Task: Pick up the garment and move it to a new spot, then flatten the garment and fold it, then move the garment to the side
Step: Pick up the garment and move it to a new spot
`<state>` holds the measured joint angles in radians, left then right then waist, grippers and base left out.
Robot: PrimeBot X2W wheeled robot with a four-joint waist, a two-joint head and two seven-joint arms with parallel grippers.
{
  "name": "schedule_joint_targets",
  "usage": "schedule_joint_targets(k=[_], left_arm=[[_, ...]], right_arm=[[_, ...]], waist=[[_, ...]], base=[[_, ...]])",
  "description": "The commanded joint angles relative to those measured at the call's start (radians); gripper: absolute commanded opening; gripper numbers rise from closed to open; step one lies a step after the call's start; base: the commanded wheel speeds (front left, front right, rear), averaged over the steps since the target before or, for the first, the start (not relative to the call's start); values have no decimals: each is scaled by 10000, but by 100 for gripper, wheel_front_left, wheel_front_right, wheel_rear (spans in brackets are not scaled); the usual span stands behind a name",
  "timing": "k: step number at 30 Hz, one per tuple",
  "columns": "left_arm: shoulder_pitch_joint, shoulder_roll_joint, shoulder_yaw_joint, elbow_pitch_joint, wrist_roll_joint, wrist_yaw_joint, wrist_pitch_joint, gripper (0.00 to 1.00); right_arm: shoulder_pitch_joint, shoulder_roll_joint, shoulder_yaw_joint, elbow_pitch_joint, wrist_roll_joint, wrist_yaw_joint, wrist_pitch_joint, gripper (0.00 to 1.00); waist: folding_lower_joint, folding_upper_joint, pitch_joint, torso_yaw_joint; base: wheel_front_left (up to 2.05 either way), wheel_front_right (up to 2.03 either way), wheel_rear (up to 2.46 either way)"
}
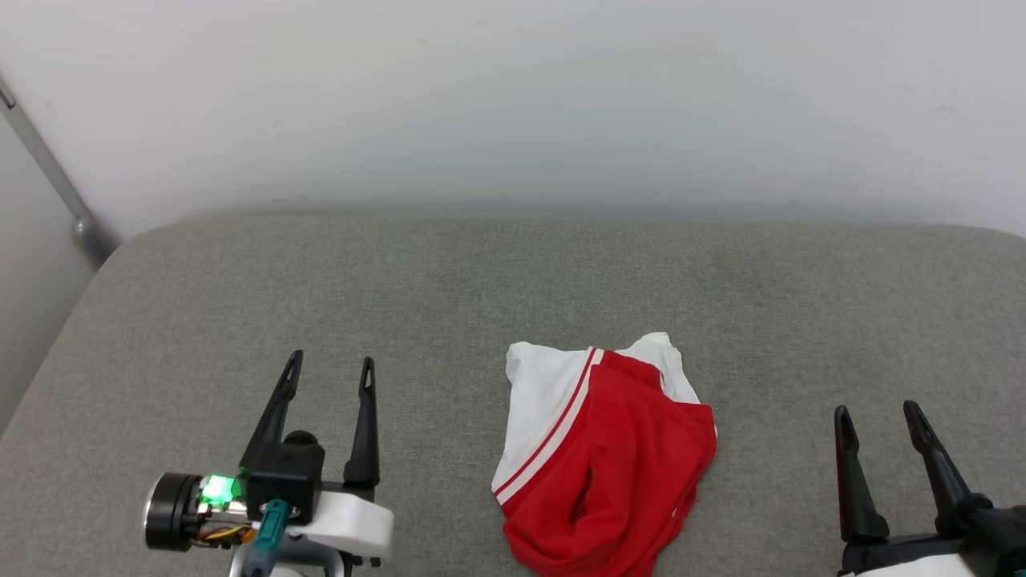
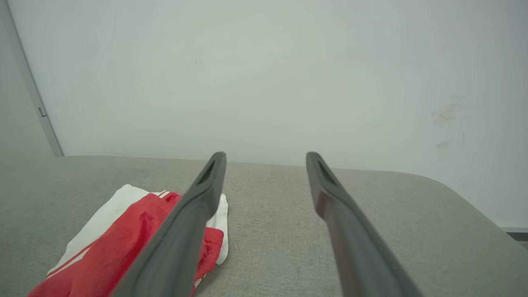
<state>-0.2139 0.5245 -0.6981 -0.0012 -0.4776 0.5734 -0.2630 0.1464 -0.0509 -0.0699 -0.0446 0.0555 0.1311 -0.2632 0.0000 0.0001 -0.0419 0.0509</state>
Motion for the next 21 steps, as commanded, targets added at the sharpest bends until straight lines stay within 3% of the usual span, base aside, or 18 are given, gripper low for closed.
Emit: schedule_joint_targets(k=[1,9,21], left_arm=[[164,-57,119,-50,106,38,-22,100],[1361,-796,1286,-182,1063,-428,-24,100],[2547,-2044,2726,250,1763,-2007,-25,100]], right_arm=[[133,13,7,18,51,-7,-24,100],[229,12,25,147,499,-7,-24,100],[687,12,226,305,1090,-7,-24,100]], waist=[[0,-1,-14,11],[0,-1,-99,25],[0,-1,-259,10]], base=[[0,0,0],[0,0,0],[0,0,0]])
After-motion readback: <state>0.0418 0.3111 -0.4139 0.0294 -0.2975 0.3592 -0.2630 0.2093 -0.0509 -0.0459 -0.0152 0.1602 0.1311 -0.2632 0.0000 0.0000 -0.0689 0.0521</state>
